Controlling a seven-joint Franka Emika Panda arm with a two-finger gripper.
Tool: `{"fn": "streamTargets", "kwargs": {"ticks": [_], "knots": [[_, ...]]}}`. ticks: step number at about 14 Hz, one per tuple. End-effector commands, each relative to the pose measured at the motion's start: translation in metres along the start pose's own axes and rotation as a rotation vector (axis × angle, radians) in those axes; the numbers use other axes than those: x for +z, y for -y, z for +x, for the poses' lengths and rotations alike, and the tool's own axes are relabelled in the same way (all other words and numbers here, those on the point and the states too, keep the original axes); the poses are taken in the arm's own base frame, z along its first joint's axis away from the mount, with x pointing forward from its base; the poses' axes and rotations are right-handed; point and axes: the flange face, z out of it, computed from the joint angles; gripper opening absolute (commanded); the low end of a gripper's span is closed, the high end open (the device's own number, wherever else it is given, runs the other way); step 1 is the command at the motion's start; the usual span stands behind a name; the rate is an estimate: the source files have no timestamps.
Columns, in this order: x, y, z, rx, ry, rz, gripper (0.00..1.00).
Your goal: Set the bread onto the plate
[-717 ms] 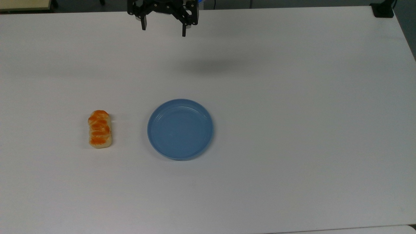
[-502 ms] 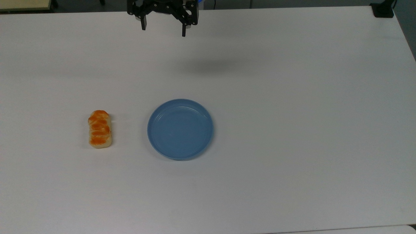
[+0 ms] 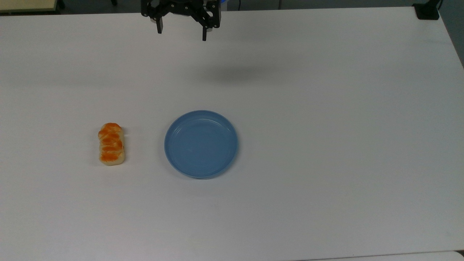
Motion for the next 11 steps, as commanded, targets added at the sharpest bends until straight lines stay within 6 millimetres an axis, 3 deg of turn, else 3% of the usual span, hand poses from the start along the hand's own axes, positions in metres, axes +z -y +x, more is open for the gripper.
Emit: {"fn": "streamTargets", "kwargs": {"ticks": [1, 5, 11], "knots": [[-0.004, -0.005, -0.006, -0.020, 0.014, 0.020, 1.00], [0.001, -0.019, 0.004, -0.066, 0.008, 0.020, 1.00], [0.055, -0.083, 0.049, -0.097, -0.031, 0.008, 1.00]]}}
